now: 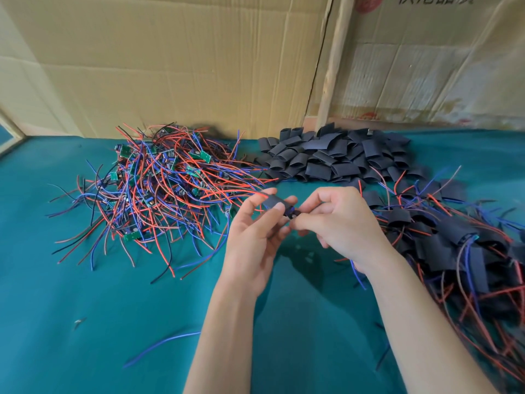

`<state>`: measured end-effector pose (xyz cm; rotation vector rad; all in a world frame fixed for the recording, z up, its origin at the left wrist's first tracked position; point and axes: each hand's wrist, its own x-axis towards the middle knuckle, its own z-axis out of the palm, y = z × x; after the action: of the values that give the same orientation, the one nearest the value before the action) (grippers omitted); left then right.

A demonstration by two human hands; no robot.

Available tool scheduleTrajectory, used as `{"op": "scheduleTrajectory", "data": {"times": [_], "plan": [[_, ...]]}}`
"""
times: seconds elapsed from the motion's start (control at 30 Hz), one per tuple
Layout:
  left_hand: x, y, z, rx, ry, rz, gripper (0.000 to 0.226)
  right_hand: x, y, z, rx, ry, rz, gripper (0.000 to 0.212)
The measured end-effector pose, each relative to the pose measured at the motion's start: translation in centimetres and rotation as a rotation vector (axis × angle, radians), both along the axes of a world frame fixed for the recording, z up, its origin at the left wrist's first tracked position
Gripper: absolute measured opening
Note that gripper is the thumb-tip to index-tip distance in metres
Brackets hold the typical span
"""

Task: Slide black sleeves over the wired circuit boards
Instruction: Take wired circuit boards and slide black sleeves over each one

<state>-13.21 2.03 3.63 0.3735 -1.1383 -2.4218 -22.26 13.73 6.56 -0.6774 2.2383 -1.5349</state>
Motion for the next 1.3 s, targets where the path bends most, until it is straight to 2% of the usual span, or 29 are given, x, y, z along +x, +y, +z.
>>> {"op": "scheduleTrajectory", "data": {"times": [0.13, 0.23, 0.47, 0.6, 0.77, 0.9, 1.0, 1.17, 1.23, 1.3], "plan": [[-0.1, 0.1, -0.2, -0.104, -0.049, -0.023, 0.025, -0.1, -0.1, -0.2, 0.012, 0.049, -0.032, 0.013], [-0.1, 0.0, -0.3, -0.1, -0.075, -0.031, 0.028, -0.2, 0.0, -0.2, 0.01, 0.085, -0.042, 0.018], [-0.3, 0.3, -0.4, -0.19, -0.161, -0.013, 0.029, -0.1, 0.5, 0.2, 0.066, 0.227, 0.069, 0.033], [-0.5, 0.3, -0.5, -0.222, -0.18, -0.04, 0.026, -0.3, 0.7, 0.2, 0.089, 0.263, 0.111, 0.025], [-0.6, 0.5, -0.5, -0.194, -0.174, -0.064, 0.021, -0.8, 0.7, 0.0, 0.079, 0.375, 0.016, 0.015], [-0.6, 0.5, -0.3, -0.138, -0.155, -0.039, 0.024, -0.7, 0.4, -0.1, 0.119, 0.503, 0.01, 0.02], [-0.6, 0.6, -0.4, -0.16, -0.147, -0.053, 0.028, -0.5, 0.4, -0.1, 0.114, 0.445, 0.086, 0.034], [-0.5, 1.0, 0.1, -0.187, -0.055, -0.225, 0.032, -0.7, 1.3, 0.8, 0.071, 0.31, 0.124, 0.045], [-0.5, 1.3, 0.3, -0.219, -0.027, -0.299, 0.03, -0.2, 1.5, 1.3, 0.09, 0.337, 0.106, 0.043], [-0.5, 1.6, 0.5, -0.251, -0.023, -0.235, 0.029, -0.2, 2.8, 3.0, 0.115, 0.31, 0.044, 0.035]]}}
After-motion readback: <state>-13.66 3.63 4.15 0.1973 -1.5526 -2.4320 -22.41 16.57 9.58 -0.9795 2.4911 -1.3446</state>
